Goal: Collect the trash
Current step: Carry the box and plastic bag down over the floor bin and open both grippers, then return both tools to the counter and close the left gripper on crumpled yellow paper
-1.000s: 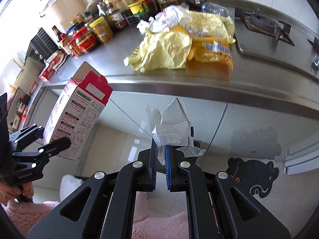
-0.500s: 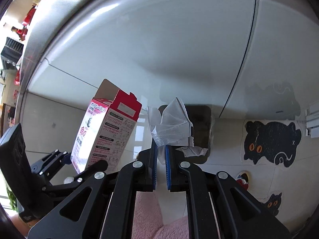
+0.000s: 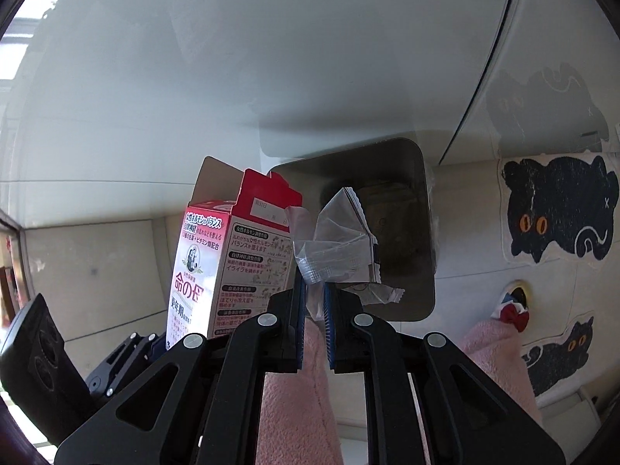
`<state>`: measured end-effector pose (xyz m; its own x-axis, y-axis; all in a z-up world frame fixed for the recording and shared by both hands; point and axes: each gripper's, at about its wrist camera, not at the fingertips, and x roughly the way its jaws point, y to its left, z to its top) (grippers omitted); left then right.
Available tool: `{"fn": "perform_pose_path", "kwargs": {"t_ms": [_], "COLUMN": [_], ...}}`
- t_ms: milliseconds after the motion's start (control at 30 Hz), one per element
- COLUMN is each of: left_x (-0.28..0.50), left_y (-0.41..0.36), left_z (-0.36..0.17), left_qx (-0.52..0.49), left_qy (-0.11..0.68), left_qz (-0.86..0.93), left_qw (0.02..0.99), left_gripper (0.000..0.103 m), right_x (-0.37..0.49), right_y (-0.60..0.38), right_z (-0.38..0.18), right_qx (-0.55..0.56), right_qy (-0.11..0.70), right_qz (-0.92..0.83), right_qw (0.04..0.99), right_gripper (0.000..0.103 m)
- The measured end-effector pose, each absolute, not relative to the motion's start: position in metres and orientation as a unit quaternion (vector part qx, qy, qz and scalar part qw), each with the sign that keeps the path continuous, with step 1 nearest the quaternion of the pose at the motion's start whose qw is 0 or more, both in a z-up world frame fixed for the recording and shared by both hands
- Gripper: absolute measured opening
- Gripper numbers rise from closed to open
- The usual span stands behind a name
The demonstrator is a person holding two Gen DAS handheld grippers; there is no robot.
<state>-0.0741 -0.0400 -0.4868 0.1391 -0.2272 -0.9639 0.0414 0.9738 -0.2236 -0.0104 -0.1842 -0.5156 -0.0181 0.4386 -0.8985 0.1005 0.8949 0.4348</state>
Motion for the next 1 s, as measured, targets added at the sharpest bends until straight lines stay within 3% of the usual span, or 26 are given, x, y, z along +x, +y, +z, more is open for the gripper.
{"fn": "perform_pose_path", "kwargs": {"t_ms": [133,167,200,267,333,533,633,767,1000], "left_x": [-0.071,-0.071,-0.070,-0.070,-0.069,-0.059,-0.062,-0.064,-0.071], "left_y": [-0.041,-0.039,-0.034,-0.032,-0.033,-0.027,-0.027,-0.024,-0.007], "left_z": [-0.488,-0.487,-0.492,-0.489,-0.485,-0.468,-0.442,-0.397,-0.295], "left_qx": [-0.075,-0.078,-0.080,-0.078,-0.072,-0.064,-0.063,-0.063,-0.061], "left_qy": [0.656,0.657,0.657,0.654,0.651,0.645,0.635,0.610,0.550], "left_qz": [-0.086,-0.086,-0.086,-0.083,-0.083,-0.086,-0.091,-0.096,-0.099], "left_qw": [0.746,0.745,0.745,0.748,0.751,0.757,0.765,0.784,0.827], "left_gripper": [0.056,0.059,0.066,0.075,0.078,0.086,0.089,0.095,0.095], "right_x": [-0.003,-0.002,-0.002,0.000,0.001,0.002,0.000,-0.011,-0.032], "right_y": [-0.185,-0.186,-0.188,-0.191,-0.191,-0.200,-0.208,-0.225,-0.251], "right_z": [-0.519,-0.518,-0.518,-0.517,-0.514,-0.488,-0.458,-0.404,-0.297], "right_qx": [0.194,0.194,0.201,0.211,0.209,0.214,0.221,0.248,0.252], "right_qy": [0.707,0.706,0.704,0.700,0.698,0.688,0.675,0.648,0.585], "right_qz": [0.112,0.108,0.108,0.107,0.106,0.104,0.109,0.115,0.141], "right_qw": [0.671,0.673,0.672,0.674,0.677,0.685,0.696,0.711,0.758], "right_gripper": [0.017,0.026,0.042,0.059,0.059,0.072,0.081,0.099,0.100]}}
